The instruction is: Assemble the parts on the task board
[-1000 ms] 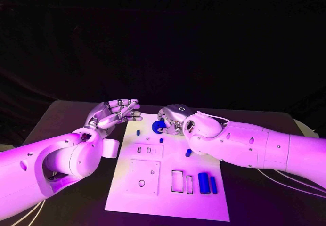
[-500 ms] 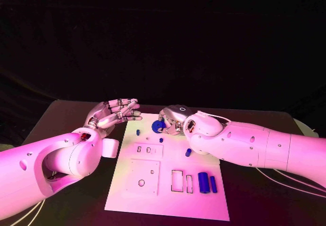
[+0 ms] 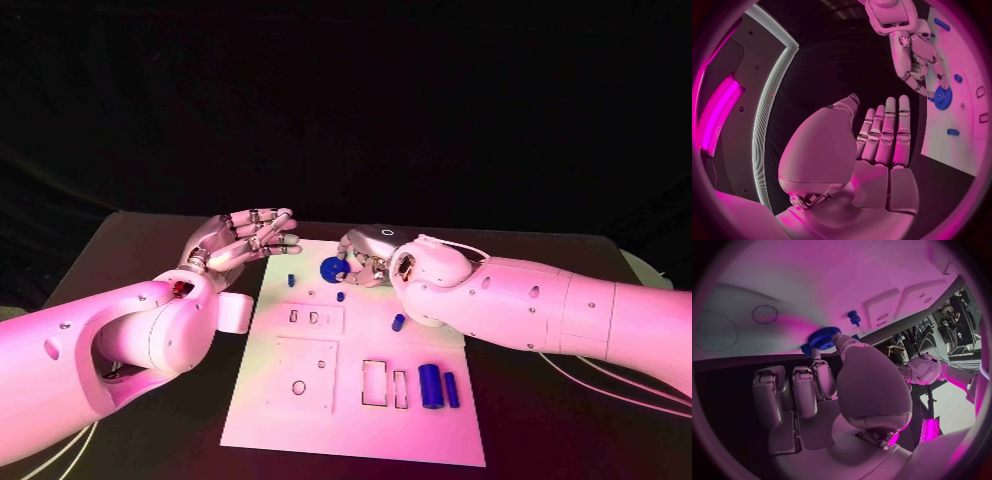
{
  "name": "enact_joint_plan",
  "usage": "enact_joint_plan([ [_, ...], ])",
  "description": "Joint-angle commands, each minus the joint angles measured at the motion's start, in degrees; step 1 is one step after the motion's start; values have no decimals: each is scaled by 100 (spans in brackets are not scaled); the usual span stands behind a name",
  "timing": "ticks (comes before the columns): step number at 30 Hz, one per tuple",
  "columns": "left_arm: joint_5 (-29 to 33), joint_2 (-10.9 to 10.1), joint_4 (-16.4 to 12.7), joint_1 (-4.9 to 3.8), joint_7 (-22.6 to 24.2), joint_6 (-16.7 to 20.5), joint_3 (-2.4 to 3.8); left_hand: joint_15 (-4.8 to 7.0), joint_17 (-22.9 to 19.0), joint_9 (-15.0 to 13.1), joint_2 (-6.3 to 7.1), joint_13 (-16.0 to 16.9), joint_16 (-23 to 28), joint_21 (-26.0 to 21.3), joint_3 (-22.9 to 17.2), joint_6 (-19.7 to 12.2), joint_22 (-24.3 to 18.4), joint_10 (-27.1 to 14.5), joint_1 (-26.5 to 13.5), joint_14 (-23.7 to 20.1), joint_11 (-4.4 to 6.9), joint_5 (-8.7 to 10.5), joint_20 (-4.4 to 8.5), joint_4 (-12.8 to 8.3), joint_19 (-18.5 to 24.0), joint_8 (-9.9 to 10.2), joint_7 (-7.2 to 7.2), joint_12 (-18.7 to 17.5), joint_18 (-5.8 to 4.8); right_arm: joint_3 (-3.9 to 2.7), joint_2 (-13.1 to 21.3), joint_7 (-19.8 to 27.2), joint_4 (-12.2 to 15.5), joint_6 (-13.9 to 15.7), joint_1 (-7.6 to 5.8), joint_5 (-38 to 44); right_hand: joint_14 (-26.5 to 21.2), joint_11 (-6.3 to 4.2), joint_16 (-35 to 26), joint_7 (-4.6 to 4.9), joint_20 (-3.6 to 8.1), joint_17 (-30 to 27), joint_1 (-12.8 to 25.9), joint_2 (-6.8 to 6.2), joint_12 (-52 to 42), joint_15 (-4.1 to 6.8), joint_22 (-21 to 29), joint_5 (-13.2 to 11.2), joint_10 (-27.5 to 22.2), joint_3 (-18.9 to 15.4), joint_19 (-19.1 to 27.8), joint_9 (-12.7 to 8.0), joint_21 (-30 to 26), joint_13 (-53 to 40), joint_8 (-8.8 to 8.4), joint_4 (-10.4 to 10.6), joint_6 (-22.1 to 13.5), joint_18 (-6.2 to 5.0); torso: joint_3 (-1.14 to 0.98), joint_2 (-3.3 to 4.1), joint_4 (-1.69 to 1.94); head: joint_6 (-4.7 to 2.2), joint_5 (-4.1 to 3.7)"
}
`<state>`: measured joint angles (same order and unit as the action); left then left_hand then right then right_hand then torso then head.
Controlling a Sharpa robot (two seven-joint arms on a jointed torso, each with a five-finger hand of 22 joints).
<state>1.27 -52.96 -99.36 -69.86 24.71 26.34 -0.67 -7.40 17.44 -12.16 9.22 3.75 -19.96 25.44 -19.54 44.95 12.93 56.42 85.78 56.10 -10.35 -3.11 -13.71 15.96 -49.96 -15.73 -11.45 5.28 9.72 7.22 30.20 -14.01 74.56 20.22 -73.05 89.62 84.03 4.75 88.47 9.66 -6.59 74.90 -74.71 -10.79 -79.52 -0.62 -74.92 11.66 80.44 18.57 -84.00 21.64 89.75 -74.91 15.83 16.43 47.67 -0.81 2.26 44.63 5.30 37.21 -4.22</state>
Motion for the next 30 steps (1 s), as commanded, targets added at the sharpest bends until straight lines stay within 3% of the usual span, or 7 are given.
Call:
enact_joint_plan([
  [1, -42, 15, 0, -16, 38, -73, 5, -12, 8, 9, -7, -1, 26, 32, -14, -35, 9, -37, -24, -42, 5, 17, 13, -12, 44, 21, -115, -24, 49, 2, 36, -9, 32, -179, 3, -33, 513, 1, 40, -12, -32, 1111, 66, 20, -25, -8, -1508, 34, 45, -16, -600, -7, 25, -352, 2, 14, 11, 81, -6, -9, 15, 19, -4],
  [12, -43, 6, 15, -15, 40, -69, 5, -15, 10, 9, -7, -2, 30, 32, -16, -35, 9, -42, -23, -48, 3, 17, 11, -13, 52, 22, -114, -30, 47, -1, 367, -26, 391, 319, 4, 79, 514, -8, 42, -21, -26, 1115, 79, 24, -54, -1, -1508, 127, 71, 0, -600, -6, 25, -383, -7, -5, 41, 81, -13, -11, 0, 2, 15],
  [18, -43, -3, 20, -15, 40, -70, 5, -17, 12, 10, -7, -3, 33, 32, -16, -35, 10, -48, -22, -54, 1, 17, 9, -14, 59, 23, -113, -36, 46, -38, 916, 85, 836, 620, -35, -80, 510, -15, 37, -28, -22, 1096, 54, 11, -63, 4, -1508, 161, 80, 18, -600, -4, 25, -393, -8, -26, 68, 81, -15, -16, -14, -40, -5],
  [21, -43, -10, 25, -15, 37, -72, 4, -17, 12, 10, -7, -3, 33, 32, -16, -35, 10, -48, -22, -54, 1, 17, 9, -14, 59, 23, -113, -36, 46, -48, 1236, 218, 1022, 579, -83, -316, 500, -20, 25, -34, -17, 1054, 12, -23, -38, 10, -1508, 151, 58, 32, -600, -3, 25, -365, -13, -52, 90, 81, -20, -21, -27, -47, -13],
  [22, -43, -13, 32, -14, 37, -79, 4, -17, 12, 10, -7, -3, 33, 32, -16, -35, 10, -48, -22, -54, 1, 17, 9, -14, 59, 23, -113, -36, 46, -51, 1399, 314, 1099, 523, -106, -453, 500, -21, 24, -34, -16, 1054, -4, -39, -34, 11, -1508, 130, 54, 34, -600, -4, 25, -362, -18, -60, 93, 81, -28, -27, -53, -42, -10],
  [25, -43, -15, 56, -14, 44, -122, 4, -17, 12, 10, -7, -3, 33, 32, -16, -35, 10, -48, -22, -54, 1, 17, 9, -14, 59, 23, -113, -36, 46, -55, 1797, 635, 1228, 346, -156, -851, 494, -21, 17, -33, -11, 1036, -101, -70, 6, 14, -1508, 40, 14, 65, -600, -6, 25, -324, -35, -105, 109, 81, -42, -37, -81, -39, -30],
  [30, -43, -8, 89, -14, 54, -186, 3, -32, 20, 15, 7, -4, 56, 36, -9, -42, 14, -78, -19, -89, -14, 17, -1, -21, 96, 33, -94, -68, 43, -57, 2298, 1193, 1264, 59, -189, -1400, 497, 0, 22, -3, -17, 1058, -331, -142, 106, -1, -1444, -35, -91, 123, -545, -31, -30, -227, -123, -221, 32, 60, -73, -49, -127, -57, -63],
])
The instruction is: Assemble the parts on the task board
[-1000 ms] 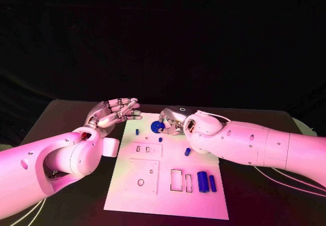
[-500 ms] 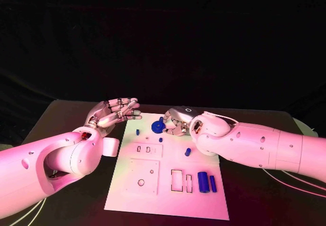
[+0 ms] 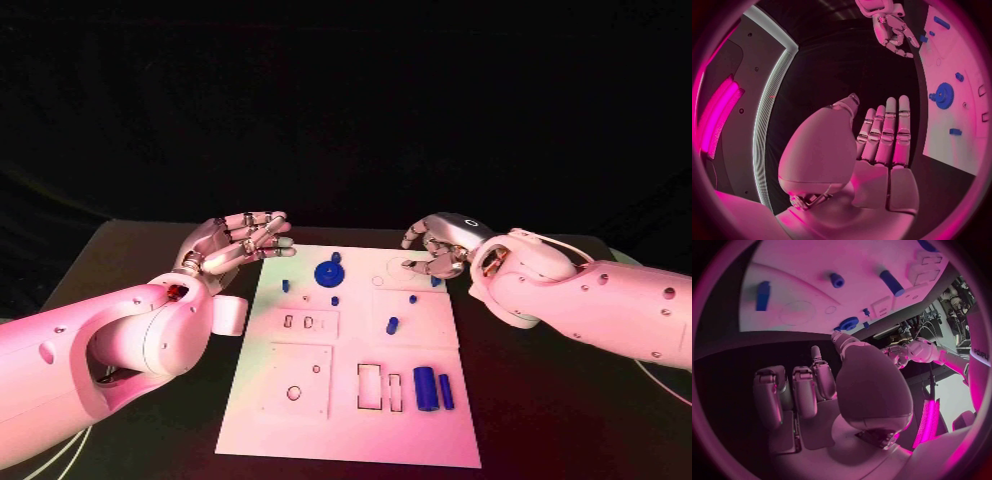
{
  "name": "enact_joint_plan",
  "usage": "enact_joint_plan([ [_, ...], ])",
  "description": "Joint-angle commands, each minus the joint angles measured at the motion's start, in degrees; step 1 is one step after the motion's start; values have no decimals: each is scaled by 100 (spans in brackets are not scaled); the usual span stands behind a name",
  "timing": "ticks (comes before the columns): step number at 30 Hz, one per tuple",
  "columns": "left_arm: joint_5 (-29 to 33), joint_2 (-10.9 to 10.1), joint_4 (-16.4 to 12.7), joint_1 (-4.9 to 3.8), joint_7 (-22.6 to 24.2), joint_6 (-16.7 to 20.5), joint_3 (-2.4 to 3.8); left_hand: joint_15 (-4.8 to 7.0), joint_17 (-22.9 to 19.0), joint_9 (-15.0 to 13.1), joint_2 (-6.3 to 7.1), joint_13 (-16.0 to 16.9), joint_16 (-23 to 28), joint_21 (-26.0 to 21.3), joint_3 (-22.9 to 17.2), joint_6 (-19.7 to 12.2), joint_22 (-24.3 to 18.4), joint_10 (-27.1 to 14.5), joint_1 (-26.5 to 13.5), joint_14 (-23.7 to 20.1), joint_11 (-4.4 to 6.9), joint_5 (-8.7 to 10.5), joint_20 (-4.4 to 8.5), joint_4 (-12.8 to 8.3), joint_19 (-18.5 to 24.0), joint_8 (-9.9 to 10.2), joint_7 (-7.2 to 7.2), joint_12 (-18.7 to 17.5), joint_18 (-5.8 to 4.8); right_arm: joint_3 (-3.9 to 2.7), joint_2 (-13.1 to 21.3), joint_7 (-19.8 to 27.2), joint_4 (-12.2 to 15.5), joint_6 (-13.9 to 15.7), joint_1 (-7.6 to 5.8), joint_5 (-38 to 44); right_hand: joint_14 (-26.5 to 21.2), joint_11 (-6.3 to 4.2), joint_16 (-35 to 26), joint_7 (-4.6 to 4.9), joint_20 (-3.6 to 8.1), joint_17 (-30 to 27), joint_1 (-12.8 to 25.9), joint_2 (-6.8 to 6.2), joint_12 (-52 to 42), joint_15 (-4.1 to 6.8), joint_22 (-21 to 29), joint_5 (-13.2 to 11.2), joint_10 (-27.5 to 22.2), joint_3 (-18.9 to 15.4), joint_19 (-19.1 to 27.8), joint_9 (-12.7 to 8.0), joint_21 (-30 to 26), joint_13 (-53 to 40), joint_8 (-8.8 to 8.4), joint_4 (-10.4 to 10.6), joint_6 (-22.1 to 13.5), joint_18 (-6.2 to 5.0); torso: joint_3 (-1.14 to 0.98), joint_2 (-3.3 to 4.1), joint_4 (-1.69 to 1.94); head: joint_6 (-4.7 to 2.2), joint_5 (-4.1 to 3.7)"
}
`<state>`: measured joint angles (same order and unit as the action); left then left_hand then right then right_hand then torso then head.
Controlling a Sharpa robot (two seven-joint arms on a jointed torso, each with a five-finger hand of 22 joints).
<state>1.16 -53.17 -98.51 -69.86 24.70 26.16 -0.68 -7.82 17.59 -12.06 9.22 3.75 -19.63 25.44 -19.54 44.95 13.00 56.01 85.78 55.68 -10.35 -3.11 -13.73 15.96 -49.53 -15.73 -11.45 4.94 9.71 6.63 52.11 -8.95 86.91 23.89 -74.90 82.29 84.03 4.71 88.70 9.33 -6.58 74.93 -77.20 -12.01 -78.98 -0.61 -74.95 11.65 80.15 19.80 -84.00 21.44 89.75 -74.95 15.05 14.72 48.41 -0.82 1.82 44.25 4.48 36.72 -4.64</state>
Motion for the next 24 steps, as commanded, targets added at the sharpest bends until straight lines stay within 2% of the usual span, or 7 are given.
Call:
enact_joint_plan([
  [1, -31, 17, 10, -14, 54, -179, 4, 10, 6, 5, 8, -4, 23, 36, -9, -42, 7, -37, -19, -47, -14, 17, 0, -21, 53, 33, -94, -34, 44, 2, 183, 767, 26, -340, -6, -743, 498, 9, 2, 35, -20, 1064, -97, -36, 59, -5, -1426, -33, -71, -5, -532, -15, -42, -216, -58, -56, -58, 56, -40, -12, -55, -7, -22],
  [7, -31, 44, 36, -14, 47, -217, 4, 7, 7, 4, 7, -3, 28, 37, -9, -38, 7, -35, -21, -54, -14, 18, -2, -20, 60, 32, -94, -36, 43, 6, 481, 1066, -78, -404, 35, -997, 504, 29, 9, 56, -35, 1092, -121, -79, 69, -23, -1409, 33, -88, -48, -517, -27, -58, -208, -111, -52, -116, 51, -76, -19, -71, -10, -24],
  [8, -31, 48, 40, -14, 45, -221, 4, 7, 7, 4, 7, -3, 28, 37, -9, -38, 7, -35, -21, -54, -14, 18, -2, -20, 60, 32, -94, -36, 43, 7, 521, 1117, -116, -393, 60, -1043, 504, 32, 10, 59, -39, 1095, -136, -85, 70, -26, -1417, 58, -90, -54, -524, -27, -51, -207, -118, -56, -121, 53, -91, -19, -80, 6, -25],
  [13, -32, 58, 55, -13, 38, -230, 3, 7, 7, 4, 7, -3, 28, 37, -9, -38, 7, -35, -21, -54, -14, 18, -2, -20, 60, 32, -94, -36, 43, 9, 570, 1277, -276, -330, 151, -1186, 509, 38, 17, 66, -45, 1117, -177, -90, 77, -32, -1419, 115, -100, -61, -526, -29, -50, -201, -138, -68, -137, 54, -119, -16, -96, 6, -17],
  [14, -32, 60, 57, -13, 38, -231, 3, 7, 7, 4, 7, -3, 28, 37, -9, -38, 7, -35, -21, -54, -14, 18, -2, -20, 60, 32, -94, -36, 43, 10, 568, 1298, -304, -324, 165, -1209, 509, 38, 17, 66, -45, 1117, -177, -90, 77, -33, -1419, 115, -100, -61, -526, -29, -50, -201, -138, -68, -138, 54, -113, -16, -96, 10, -16],
  [17, -32, 65, 63, -13, 35, -234, 3, 7, 7, 4, 7, -3, 28, 37, -9, -38, 7, -35, -21, -54, -14, 18, -2, -20, 60, 32, -94, -36, 43, 10, 554, 1348, -366, -313, 215, -1259, 510, 39, 19, 67, -46, 1124, -184, -91, 73, -33, -1416, 124, -97, -62, -523, -29, -52, -205, -140, -70, -140, 53, -128, -12, -92, 9, -22],
  [24, -32, 66, 75, -12, 32, -231, 3, 7, 7, 4, 7, -3, 28, 37, -9, -38, 7, -35, -21, -54, -14, 18, -2, -20, 60, 32, -94, -36, 43, 11, 470, 1413, -485, -304, 320, -1322, 512, 40, 22, 68, -49, 1134, -202, -87, 66, -35, -1423, 147, -92, -59, -528, -27, -47, -213, -140, -76, -131, 55, -121, -11, -83, 32, -16],
])
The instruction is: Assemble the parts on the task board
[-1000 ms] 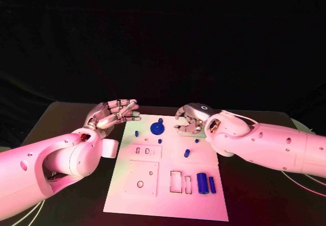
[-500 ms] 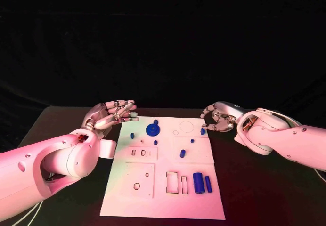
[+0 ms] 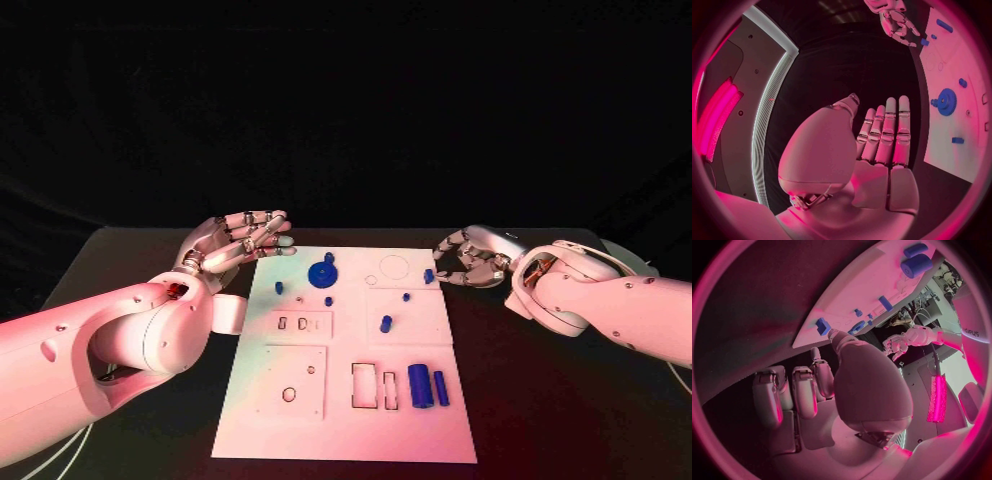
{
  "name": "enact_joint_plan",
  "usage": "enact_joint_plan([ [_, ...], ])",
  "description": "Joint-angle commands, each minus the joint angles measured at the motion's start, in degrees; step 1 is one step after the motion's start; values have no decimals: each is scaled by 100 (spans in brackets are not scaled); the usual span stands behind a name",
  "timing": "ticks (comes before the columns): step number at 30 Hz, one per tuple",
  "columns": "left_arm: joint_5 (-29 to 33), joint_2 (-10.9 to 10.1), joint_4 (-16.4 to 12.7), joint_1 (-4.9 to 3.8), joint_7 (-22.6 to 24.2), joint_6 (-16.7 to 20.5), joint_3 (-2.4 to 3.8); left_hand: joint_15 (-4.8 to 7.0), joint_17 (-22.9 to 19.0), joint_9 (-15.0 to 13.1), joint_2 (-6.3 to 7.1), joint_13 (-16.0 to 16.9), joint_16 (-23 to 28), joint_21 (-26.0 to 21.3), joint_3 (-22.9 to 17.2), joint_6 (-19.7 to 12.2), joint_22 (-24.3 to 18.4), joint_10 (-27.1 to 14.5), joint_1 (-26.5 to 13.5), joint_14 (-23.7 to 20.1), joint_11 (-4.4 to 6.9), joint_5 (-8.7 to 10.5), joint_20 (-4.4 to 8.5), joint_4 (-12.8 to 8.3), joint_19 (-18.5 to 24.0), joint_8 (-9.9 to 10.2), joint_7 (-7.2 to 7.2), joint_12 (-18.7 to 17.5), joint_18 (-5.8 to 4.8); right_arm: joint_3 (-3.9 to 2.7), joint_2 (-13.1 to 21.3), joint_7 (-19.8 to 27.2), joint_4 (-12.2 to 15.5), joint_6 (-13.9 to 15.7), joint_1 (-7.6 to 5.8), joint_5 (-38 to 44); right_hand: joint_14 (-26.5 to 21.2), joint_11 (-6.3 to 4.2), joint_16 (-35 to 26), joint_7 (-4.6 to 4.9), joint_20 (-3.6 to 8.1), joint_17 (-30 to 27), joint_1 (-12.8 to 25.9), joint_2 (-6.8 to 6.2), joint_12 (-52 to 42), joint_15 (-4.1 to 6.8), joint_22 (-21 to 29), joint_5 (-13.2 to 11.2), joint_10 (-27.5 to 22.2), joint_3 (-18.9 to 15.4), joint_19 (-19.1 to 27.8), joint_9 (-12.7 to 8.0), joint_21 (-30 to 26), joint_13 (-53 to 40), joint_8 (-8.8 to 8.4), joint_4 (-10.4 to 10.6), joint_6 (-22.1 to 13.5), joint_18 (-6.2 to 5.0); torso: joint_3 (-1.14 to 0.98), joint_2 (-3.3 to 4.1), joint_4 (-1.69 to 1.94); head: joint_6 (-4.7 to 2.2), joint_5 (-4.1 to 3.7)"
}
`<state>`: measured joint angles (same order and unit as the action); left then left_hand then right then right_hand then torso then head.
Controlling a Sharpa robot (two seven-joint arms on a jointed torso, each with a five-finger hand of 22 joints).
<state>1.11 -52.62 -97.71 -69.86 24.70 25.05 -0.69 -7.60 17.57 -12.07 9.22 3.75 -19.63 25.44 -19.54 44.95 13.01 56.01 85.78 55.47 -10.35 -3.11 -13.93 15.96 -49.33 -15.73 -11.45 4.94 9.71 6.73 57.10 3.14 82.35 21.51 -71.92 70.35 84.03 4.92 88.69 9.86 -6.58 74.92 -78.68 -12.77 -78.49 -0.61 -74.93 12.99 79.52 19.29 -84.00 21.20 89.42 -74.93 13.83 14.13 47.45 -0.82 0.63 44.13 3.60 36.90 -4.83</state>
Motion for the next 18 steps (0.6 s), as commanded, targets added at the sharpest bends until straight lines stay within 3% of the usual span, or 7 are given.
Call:
enact_joint_plan([
  [1, -27, 11, -3, -12, 32, -119, 4, -14, 9, 5, 7, -3, 28, 37, -8, -38, 7, -36, -21, -33, -14, 18, 18, -20, 41, 32, -94, -37, 43, 1, -44, 208, -47, -68, 33, -133, 512, 19, 22, 14, -50, 1135, -65, -4, 9, -36, -1431, 28, -21, -3, -534, 0, -9, -224, -16, -20, -25, 57, 4, -2, 3, 24, 6],
  [18, -27, 11, 4, -12, 26, -101, 4, -16, 13, 4, 4, 0, 35, 39, -8, -28, 8, -27, -24, -43, -12, 18, 14, -18, 54, 29, -95, -37, 42, 1, -202, 213, -197, -74, 127, -152, 521, 8, 34, 3, -50, 1173, -154, 63, -63, -30, -1465, 89, 43, 85, -563, 25, 21, -297, 18, -57, 101, 68, 14, -12, 0, 43, 34],
])
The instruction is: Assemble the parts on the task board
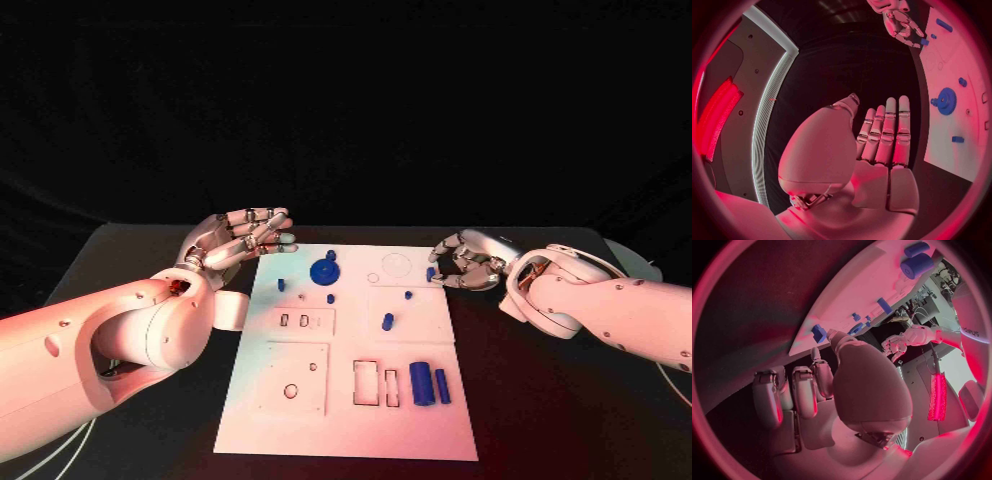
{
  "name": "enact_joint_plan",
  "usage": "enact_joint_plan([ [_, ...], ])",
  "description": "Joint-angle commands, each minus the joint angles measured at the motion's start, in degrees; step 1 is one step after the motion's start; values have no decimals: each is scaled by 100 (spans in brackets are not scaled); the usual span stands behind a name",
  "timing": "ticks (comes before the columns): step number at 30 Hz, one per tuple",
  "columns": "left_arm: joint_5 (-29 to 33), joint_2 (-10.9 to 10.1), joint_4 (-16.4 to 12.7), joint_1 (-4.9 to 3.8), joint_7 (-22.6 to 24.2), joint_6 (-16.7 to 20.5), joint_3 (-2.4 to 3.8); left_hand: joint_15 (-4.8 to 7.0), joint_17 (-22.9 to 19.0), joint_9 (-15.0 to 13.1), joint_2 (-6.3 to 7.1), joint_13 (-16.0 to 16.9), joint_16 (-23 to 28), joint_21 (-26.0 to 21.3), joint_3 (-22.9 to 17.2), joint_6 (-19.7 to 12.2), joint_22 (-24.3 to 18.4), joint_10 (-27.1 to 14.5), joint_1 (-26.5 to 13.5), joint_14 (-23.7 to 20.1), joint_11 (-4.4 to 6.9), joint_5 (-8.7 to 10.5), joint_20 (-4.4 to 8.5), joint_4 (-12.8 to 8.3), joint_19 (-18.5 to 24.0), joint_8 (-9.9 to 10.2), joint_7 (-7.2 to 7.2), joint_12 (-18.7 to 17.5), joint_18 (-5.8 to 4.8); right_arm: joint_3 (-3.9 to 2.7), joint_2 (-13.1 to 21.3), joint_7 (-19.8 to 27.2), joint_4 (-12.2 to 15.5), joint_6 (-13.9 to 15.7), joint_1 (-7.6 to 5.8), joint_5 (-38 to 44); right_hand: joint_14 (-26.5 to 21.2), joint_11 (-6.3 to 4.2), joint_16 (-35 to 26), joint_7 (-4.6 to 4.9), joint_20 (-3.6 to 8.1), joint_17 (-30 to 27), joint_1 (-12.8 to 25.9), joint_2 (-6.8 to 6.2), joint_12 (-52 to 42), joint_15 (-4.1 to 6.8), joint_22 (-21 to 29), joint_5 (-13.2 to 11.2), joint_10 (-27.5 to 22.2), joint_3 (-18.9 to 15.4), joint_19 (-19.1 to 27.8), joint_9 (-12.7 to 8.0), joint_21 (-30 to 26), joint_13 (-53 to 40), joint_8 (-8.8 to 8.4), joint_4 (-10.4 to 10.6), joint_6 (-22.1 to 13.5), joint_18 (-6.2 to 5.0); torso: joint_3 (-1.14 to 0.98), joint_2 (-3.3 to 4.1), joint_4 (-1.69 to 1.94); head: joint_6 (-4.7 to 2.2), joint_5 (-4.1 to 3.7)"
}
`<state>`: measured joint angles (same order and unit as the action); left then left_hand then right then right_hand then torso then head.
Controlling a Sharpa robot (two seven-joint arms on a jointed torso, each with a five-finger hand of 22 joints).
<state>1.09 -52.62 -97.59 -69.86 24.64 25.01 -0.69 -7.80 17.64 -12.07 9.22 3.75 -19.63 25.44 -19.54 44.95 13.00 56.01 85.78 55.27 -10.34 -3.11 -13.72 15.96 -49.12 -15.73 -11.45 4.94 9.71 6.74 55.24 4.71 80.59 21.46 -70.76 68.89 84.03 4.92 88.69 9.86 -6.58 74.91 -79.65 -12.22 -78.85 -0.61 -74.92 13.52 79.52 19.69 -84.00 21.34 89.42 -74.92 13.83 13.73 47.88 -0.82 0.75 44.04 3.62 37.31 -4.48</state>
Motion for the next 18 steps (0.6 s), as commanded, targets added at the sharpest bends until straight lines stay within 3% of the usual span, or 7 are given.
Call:
enact_joint_plan([
  [1, -25, 11, -8, -12, 30, -97, 4, 4, 5, 4, 4, 1, 36, 39, -8, -28, 10, -27, -24, -24, -12, 18, -7, -18, 33, 29, -95, -38, 42, 1, -26, 53, -34, -67, 14, -5, 521, 7, 34, 2, -50, 1177, -63, 12, -29, -29, -1466, 37, 45, 51, -563, 12, 20, -300, 20, -20, 65, 68, 1, -3, -1, 2, -2],
  [7, -26, 6, -10, -12, 24, -95, 4, 4, 5, 4, 4, 1, 36, 39, -8, -28, 10, -27, -24, -24, -12, 18, -7, -18, 33, 29, -95, -38, 42, 1, -67, 42, -81, -81, 44, -5, 523, -13, 37, -20, -39, 1184, -131, 97, -73, -14, -1497, 40, 85, 178, -590, 30, 48, -343, 58, -62, 208, 79, 3, 0, -3, 16, 4],
  [18, -27, -6, -10, -12, 14, -86, 4, 4, 8, 5, 2, 2, 39, 41, -10, -25, 11, -24, -22, -28, -11, 17, -9, -19, 40, 29, -98, -40, 43, 1, -122, 14, -121, -132, 97, 23, 527, -31, 42, -39, -26, 1201, -169, 98, -95, 1, -1508, 32, 107, 243, -600, 37, 58, -366, 74, -109, 286, 82, 2, -6, -8, 37, 22],
])
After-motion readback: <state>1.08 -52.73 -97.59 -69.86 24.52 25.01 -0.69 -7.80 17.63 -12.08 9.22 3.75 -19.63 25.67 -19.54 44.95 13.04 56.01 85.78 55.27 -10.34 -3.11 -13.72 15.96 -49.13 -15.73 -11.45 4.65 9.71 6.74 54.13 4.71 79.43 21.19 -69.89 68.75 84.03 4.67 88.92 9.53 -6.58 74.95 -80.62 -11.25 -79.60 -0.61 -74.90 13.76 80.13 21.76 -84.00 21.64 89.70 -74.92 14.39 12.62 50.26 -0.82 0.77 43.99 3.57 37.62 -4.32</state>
